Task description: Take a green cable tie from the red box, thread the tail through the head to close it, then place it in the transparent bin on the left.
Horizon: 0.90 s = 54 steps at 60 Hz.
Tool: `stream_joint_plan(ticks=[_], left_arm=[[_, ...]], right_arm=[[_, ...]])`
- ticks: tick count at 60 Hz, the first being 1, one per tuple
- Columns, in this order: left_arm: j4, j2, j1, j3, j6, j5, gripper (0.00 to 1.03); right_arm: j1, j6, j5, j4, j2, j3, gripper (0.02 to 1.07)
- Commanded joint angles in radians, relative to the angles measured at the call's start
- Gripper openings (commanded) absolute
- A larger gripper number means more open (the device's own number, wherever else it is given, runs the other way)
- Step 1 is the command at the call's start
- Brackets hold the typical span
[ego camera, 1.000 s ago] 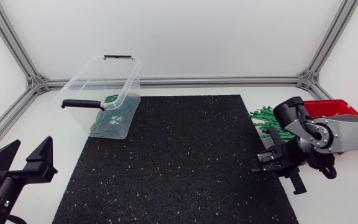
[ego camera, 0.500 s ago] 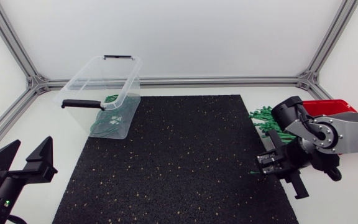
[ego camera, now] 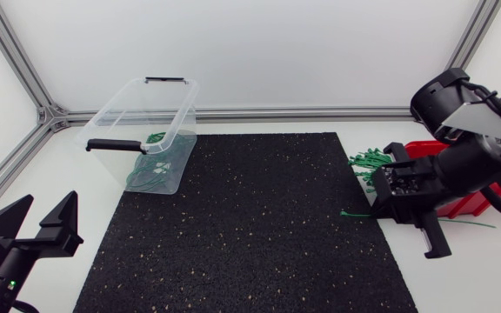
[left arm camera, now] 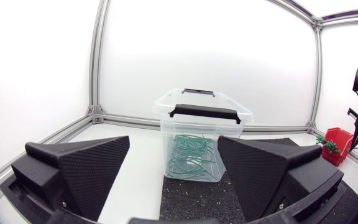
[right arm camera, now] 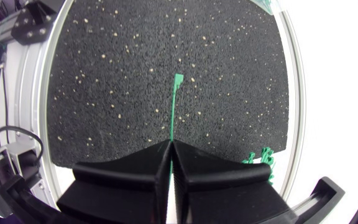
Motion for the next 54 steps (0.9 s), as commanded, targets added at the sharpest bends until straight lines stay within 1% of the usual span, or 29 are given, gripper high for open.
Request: stream_joint_plan(ticks=[1, 16, 24, 27, 32, 39, 43, 47, 54], left_arm=[[-0.019, -0.005, -0.02, -0.039, 0.012, 0.0, 0.99], [0.001, -0.008, -0.058, -0.043, -0.005, 0.0, 0.99], [0.014, -0.008, -0.07, -0.044, -0.006, 0.002, 0.99], [0.021, -0.008, -0.081, -0.041, -0.006, 0.002, 0.99], [0.027, -0.008, -0.093, -0.026, -0.006, 0.002, 0.96], [0.019, -0.007, -0.096, 0.0, -0.006, 0.006, 0.96], [0.001, -0.004, -0.096, 0.022, -0.006, 0.023, 0.96], [-0.016, 0.001, -0.096, 0.043, -0.006, 0.037, 0.96], [-0.041, 0.052, -0.095, 0.109, -0.023, 0.065, 0.96]], right_arm=[[-0.018, 0.037, -0.061, -0.066, -0.007, 0.065, 0.08], [-0.093, 0.05, -0.298, -0.231, 0.016, 0.203, 0.08], [-0.13, 0.06, -0.453, -0.352, 0.056, 0.323, 0.08], [-0.132, 0.07, -0.496, -0.386, 0.076, 0.35, 0.08], [-0.103, 0.132, -0.545, -0.392, 0.099, 0.379, 0.08], [-0.041, 0.222, -0.584, -0.389, 0.128, 0.402, 0.08], [-0.004, 0.311, -0.611, -0.366, 0.143, 0.433, 0.08], [0.011, 0.356, -0.637, -0.372, 0.157, 0.459, 0.08], [0.029, 0.412, -0.716, -0.415, 0.186, 0.51, 0.08]])
